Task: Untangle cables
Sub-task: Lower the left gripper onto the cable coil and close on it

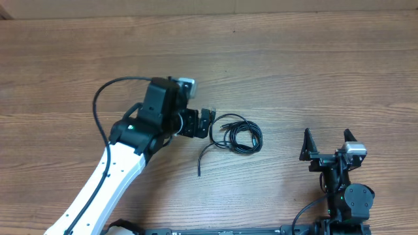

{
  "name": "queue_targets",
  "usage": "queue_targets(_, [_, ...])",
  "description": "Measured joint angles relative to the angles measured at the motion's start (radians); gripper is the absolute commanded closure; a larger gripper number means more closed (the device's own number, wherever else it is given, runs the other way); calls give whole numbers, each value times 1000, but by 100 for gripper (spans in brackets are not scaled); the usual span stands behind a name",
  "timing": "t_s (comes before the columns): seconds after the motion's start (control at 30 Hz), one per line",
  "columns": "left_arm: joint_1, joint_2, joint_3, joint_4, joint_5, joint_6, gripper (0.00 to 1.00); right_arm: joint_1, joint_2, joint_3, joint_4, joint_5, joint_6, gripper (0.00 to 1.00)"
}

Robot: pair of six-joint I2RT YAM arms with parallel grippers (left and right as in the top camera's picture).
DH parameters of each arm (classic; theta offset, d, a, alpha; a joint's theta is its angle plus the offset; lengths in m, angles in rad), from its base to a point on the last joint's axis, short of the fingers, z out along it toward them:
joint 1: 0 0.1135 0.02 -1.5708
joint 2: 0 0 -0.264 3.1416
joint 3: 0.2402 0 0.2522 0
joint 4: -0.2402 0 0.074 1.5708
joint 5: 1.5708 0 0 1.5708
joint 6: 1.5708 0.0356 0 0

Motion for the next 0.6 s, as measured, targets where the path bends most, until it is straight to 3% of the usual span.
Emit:
queue_targets(0.27, [-105, 162, 2, 109, 30, 214, 9, 0, 0, 0, 0, 0, 0, 0])
queue_targets(0.37, [-152, 223, 2, 162, 29, 281, 16, 0, 0, 0, -1, 0, -1, 0])
queue_targets(0.47, [-192, 280, 2, 212, 18, 321, 29, 0, 0, 0, -1, 0, 0, 0])
queue_targets(0.53, [-204, 306, 2, 233, 10, 340, 50, 0, 0, 0, 0, 0, 0, 0])
queue_targets(0.6, [-205, 319, 2, 243, -2, 354, 57, 0, 0, 0, 0, 0, 0, 0])
